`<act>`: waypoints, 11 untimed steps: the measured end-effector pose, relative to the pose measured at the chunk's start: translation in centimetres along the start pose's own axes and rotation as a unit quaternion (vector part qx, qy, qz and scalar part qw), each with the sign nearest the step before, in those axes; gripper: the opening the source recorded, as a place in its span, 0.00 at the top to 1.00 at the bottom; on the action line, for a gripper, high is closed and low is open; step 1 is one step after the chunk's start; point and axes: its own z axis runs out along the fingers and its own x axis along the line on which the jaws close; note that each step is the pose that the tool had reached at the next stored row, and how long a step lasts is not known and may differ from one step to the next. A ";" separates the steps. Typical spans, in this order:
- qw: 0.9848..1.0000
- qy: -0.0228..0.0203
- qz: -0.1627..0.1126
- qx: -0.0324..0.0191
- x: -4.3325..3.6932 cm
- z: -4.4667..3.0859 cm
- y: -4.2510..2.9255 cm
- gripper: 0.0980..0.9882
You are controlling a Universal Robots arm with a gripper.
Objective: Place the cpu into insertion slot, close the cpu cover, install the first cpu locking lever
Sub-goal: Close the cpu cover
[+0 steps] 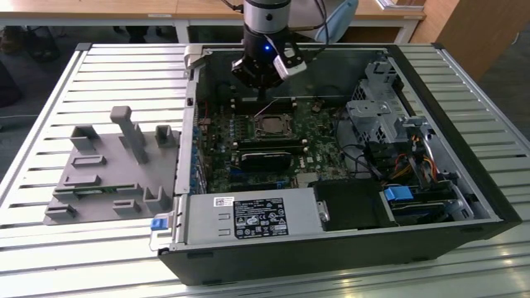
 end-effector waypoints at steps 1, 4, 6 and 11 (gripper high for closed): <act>1.000 0.000 0.000 -0.006 -0.03 0.03 0.00 0.99; 1.000 -0.001 0.000 -0.009 -0.04 0.28 -0.02 0.99; 1.000 -0.001 0.000 -0.009 -0.05 0.45 -0.04 0.99; 1.000 -0.002 0.000 -0.011 -0.18 0.87 -0.32 0.99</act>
